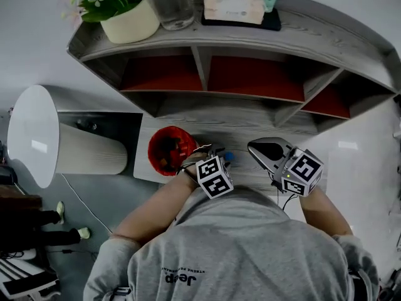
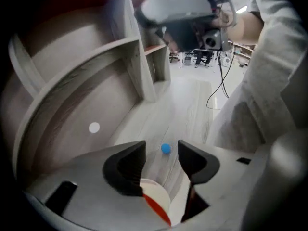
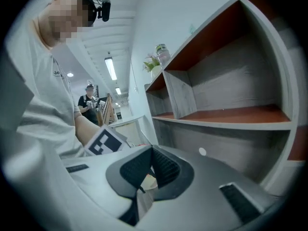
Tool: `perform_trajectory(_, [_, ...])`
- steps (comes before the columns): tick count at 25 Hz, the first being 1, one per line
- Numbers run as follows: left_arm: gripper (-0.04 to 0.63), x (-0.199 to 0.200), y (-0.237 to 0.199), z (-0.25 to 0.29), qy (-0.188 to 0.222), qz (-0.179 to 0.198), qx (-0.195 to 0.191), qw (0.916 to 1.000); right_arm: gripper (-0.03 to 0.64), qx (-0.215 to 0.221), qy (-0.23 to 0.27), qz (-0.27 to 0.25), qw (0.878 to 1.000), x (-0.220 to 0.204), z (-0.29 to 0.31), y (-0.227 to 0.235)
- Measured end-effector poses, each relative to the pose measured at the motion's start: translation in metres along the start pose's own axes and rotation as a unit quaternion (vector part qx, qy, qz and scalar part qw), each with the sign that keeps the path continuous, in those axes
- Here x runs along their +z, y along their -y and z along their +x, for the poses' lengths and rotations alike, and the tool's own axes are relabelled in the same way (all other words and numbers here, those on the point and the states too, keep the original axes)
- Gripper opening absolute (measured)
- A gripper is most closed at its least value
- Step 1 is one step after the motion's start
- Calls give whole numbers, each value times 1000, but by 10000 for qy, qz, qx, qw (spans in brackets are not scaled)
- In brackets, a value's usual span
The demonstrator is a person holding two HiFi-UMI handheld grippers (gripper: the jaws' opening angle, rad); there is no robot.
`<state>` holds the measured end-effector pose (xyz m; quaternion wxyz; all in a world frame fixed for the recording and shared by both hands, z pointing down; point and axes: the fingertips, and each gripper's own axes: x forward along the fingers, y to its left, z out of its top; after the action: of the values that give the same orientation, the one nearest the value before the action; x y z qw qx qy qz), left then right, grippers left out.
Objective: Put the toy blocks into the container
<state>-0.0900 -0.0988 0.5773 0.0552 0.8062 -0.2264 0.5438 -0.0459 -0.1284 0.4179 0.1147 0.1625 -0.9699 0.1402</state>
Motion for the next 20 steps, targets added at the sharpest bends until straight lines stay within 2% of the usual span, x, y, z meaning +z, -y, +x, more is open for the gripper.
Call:
perform_trajectory(3, [250,-1,0,46,-298,-554,209,9978,18,227,-94,7,9997,-12,-22,16])
perform_trajectory(6, [250,-20,1,84,-639,-1142,534,9900,18,416,-223,83,9989,-27,-43,32])
perform_trajectory(8, [250,-35,6,103,-852,-1368,635,9849,18,501,-285,140,9982,-36,-54,41])
perform_trajectory(11, [250,-48,13,123,-992,-1530,628,9812,18,573,-333,180,9976,-46,-64,50])
perform_trajectory(19, [250,-54,14,148,-987,-1836,751,9752,18,573,-482,191,9970,-60,-80,49])
perform_trajectory(20, [211,-55,13,149,-965,-1825,779,9754,18,552,-508,199,9970,-62,-81,48])
